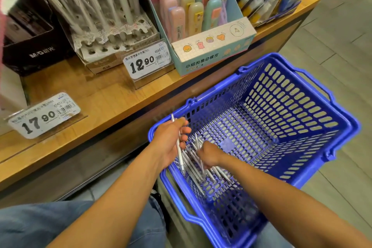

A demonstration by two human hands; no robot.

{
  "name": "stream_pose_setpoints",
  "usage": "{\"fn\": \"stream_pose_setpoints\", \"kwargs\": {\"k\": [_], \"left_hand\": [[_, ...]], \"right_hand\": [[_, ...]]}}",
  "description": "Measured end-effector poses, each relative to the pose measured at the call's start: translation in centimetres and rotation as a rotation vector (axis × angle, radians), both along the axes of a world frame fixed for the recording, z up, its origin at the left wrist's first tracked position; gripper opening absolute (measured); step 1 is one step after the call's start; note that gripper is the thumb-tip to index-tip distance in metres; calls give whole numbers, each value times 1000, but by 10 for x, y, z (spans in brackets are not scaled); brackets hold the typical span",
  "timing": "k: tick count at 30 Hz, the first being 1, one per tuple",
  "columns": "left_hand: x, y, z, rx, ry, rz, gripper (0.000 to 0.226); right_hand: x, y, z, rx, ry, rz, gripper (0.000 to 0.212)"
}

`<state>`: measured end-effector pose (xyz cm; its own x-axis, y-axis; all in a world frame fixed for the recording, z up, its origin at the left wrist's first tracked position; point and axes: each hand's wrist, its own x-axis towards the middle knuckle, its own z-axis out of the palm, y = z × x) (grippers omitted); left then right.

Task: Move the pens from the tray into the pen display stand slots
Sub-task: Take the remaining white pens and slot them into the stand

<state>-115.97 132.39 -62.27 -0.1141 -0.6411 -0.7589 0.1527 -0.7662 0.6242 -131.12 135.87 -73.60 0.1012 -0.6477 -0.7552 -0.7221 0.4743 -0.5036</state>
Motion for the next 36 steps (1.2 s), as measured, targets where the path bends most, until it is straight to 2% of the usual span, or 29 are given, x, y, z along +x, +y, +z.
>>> {"fn": "stream_pose_setpoints", "kwargs": {"k": [2, 6, 10, 13, 15, 17, 19, 22, 24, 26, 28, 30, 32, 35, 36], "left_hand": [[-5, 1, -2, -8, -67, -12, 12], [-13, 1, -4, -51, -171, -61, 22], [-15, 2, -5, -59, -140, -33, 22], [-13, 1, -7, -44, -140, 43, 22], [-11, 1, -8, -26, -120, 64, 19], [-9, 2, -7, -3, -86, 65, 17], [-7, 2, -6, 14, -69, 53, 15], [-5, 1, -4, 29, -35, 59, 15], [-4, 1, -4, 33, -19, 56, 14], [-3, 1, -3, 34, -4, 51, 14], [-2, 1, -3, 36, 0, 47, 14], [-3, 1, -2, 40, -1, 45, 14], [-4, 1, -2, 39, -7, 36, 14], [-4, 1, -3, 43, -23, 21, 14], [-4, 0, -3, 46, -27, 16, 14]], "right_hand": [[-9, -2, 30, -24, -214, -146, 27], [-11, 5, 80, -184, -598, -318, 6], [4, 12, 97, -268, -700, -263, 4], [-1, 5, 87, -169, -716, -202, 10], [-15, -9, 65, -106, -587, -222, 13], [-30, -22, 33, -120, -255, -252, 10], [-40, -27, -1, -108, 58, -184, 8], [-44, -20, -38, -9, 266, -32, 3], [-42, -14, -52, 31, 373, 101, 9], [-39, -12, -58, 34, 430, 221, 20], [-38, -12, -59, 32, 443, 252, 28], [-39, -13, -55, 43, 450, 265, 24], [-44, -14, -50, 34, 423, 199, 8], [-58, -20, -35, 67, 290, 4, 29], [-63, -21, -24, 92, 219, -54, 30]]}}
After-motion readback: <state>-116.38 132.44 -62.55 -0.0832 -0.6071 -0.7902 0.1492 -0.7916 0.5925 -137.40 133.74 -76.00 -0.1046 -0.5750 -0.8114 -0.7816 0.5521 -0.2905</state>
